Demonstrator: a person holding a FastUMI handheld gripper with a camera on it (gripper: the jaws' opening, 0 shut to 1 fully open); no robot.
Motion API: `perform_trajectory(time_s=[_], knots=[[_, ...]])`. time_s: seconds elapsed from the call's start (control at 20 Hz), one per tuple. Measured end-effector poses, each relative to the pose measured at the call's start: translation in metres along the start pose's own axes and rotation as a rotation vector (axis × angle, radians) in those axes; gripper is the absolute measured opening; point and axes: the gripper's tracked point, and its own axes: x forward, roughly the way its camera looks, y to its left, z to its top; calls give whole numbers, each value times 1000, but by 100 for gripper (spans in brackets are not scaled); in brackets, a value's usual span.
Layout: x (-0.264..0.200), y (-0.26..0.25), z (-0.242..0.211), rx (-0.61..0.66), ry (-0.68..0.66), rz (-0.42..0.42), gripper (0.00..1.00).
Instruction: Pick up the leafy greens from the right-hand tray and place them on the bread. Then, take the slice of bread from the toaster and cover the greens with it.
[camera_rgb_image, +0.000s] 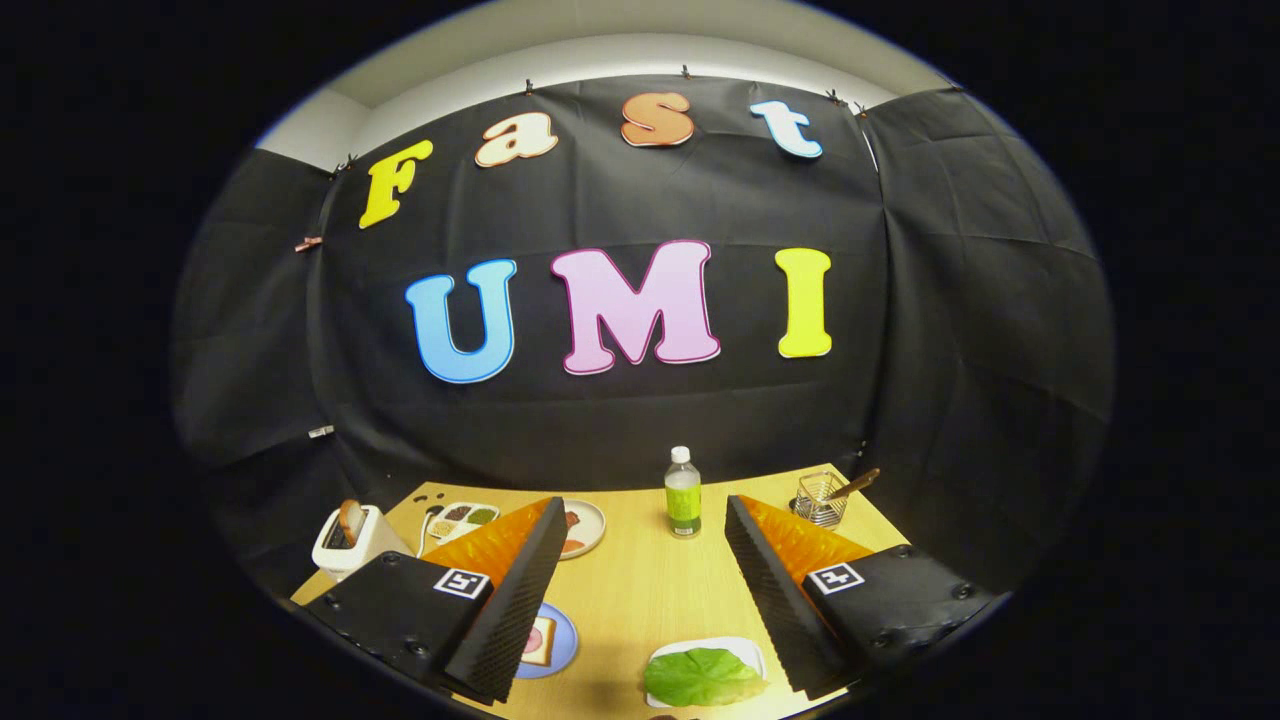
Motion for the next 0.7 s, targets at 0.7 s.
perform_trajectory(time_s=[0.7], knots=[[14,-42,-183,-50,440,107,99]])
